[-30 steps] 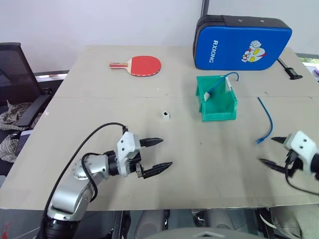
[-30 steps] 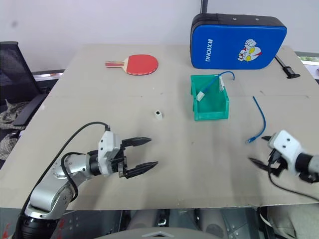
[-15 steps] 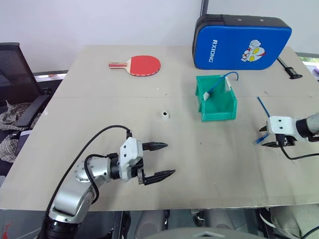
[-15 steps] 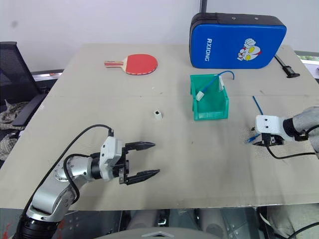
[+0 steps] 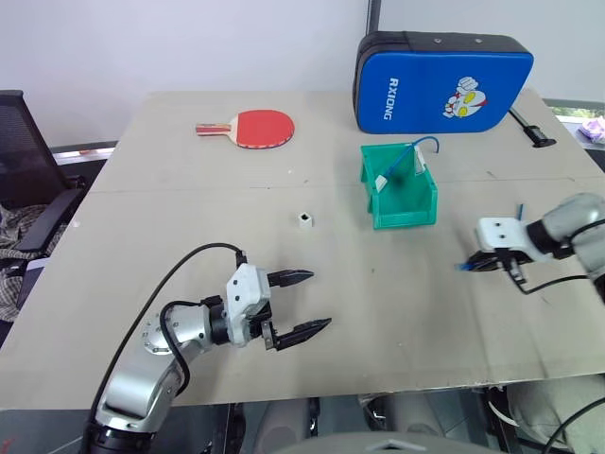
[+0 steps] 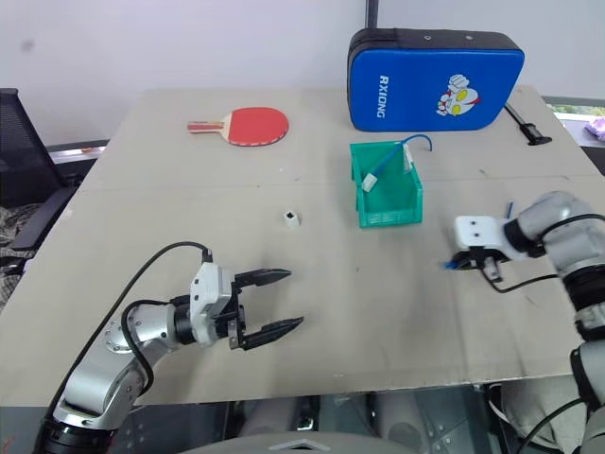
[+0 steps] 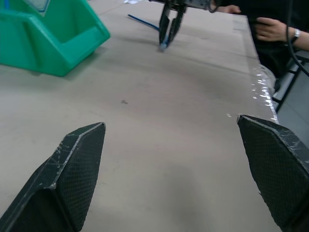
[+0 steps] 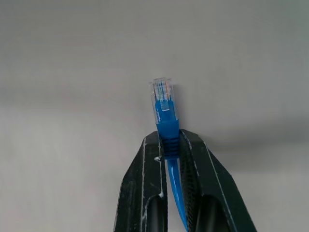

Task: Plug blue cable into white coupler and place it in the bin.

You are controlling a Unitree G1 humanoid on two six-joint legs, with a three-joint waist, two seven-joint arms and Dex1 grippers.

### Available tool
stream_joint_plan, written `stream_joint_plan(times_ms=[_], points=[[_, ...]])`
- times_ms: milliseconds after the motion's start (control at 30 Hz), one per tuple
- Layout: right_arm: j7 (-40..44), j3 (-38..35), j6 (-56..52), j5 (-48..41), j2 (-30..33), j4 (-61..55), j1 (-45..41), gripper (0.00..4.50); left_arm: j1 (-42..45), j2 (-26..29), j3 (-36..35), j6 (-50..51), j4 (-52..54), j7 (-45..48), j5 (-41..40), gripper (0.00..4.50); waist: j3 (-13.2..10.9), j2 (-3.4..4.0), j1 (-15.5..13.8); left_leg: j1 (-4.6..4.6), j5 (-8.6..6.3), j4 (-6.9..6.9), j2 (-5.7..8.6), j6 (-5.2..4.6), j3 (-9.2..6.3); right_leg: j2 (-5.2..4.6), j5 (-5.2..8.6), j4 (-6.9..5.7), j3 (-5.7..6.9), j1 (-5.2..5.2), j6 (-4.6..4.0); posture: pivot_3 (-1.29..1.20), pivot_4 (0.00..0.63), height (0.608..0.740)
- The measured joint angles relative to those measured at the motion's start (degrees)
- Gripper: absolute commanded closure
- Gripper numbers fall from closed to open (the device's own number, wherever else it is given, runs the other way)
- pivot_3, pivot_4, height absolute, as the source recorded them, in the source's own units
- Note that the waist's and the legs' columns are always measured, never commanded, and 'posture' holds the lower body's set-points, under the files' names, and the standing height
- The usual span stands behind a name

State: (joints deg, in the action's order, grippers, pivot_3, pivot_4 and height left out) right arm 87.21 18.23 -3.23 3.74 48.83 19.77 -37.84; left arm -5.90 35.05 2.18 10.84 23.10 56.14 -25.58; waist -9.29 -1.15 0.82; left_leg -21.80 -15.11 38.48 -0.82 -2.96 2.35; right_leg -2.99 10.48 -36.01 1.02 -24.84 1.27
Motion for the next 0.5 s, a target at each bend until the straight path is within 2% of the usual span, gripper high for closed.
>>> stream_joint_plan(times_ms=[100, 233, 300, 367, 500], points=[[-0.5, 4.4, -17.2, -1.3, -6.6, -18.4, -1.6, 4.46, 3.0, -0.9, 0.7, -1.5, -3.6, -1.3, 3.2, 0.00, 0.0, 0.06, -0.3, -0.10, 0.00, -0.05, -0.16, 0.01, -0.26, 0.22, -0.09, -0.09, 0.16, -0.12, -0.13, 0.00, 0.150, 0.731], [-4.5, 9.9, -26.6, 1.1, -13.2, -22.1, -4.4, 4.46, 6.1, -0.7, 2.4, -1.0, -6.5, -2.1, 6.0, 0.00, 0.0, 0.06, -1.3, -0.24, 0.00, -0.07, -0.13, 0.02, -0.38, 0.33, -0.09, -0.03, 0.56, -0.18, -0.25, 0.00, 0.150, 0.731], [-7.4, 13.9, -25.1, 4.4, -16.5, -18.6, -5.7, 3.72, 8.8, -0.6, 3.2, 0.1, -8.5, -3.4, 8.4, 0.00, 0.0, 0.06, -1.6, -0.29, 0.01, -0.04, -0.05, 0.02, -0.34, 0.30, -0.09, 0.04, 0.54, -0.17, -0.26, 0.00, 0.150, 0.731], [-9.0, 14.9, -23.3, 5.6, -18.0, -16.5, -6.6, 3.00, 10.3, -0.1, 3.6, 1.0, -9.6, -3.2, 8.7, 0.00, 0.0, 0.06, -1.5, -0.31, 0.01, -0.02, 0.04, 0.02, -0.24, 0.22, -0.09, 0.10, 0.47, -0.16, -0.24, 0.00, 0.150, 0.731], [-12.2, 11.6, -22.0, 4.7, -17.5, -16.3, -4.5, 0.98, 12.0, -0.1, 5.2, 1.5, -11.0, -1.9, 8.7, 0.00, 0.0, 0.01, -1.6, -0.36, 0.00, -0.03, 0.22, 0.02, -0.24, -0.02, -0.09, 0.14, 0.50, -0.15, -0.24, 0.00, 0.150, 0.731]])
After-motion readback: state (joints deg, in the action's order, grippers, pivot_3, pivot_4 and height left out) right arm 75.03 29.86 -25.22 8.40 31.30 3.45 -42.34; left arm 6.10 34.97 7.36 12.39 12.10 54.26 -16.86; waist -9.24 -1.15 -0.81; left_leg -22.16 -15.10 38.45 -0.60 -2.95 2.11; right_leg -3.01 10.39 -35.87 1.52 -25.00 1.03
